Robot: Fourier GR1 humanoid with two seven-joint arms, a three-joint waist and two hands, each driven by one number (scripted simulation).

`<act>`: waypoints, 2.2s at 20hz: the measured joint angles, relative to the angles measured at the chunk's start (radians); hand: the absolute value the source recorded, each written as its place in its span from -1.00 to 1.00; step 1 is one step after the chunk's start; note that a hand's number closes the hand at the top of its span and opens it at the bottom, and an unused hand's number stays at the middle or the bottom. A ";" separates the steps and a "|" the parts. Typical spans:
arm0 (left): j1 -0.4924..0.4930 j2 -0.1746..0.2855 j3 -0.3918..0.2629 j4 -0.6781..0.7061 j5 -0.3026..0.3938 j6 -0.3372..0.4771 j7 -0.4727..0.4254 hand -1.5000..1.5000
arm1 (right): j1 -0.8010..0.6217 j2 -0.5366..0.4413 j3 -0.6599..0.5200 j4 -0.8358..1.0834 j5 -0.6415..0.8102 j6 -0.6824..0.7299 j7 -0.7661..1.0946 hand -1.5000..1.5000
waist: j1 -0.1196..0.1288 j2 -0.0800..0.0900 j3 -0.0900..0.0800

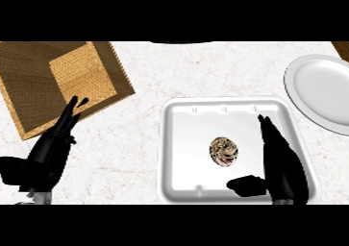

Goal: Pick the cupcake from the tray and place it in the plate

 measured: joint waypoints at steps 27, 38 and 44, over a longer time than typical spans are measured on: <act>0.016 -0.061 -0.006 -0.003 -0.028 -0.030 0.022 0.00 | -0.140 0.111 0.056 0.253 0.164 0.061 -0.022 1.00 | -0.013 -0.005 0.001; 0.054 -0.110 -0.014 -0.005 -0.016 -0.027 0.013 0.00 | -0.114 0.027 0.192 0.025 0.218 -0.063 -0.296 1.00 | -0.036 -0.011 -0.002; 0.070 -0.114 -0.003 -0.016 0.001 -0.036 0.012 0.00 | -0.054 -0.018 0.115 -0.129 0.217 -0.171 -0.329 1.00 | -0.048 -0.011 -0.003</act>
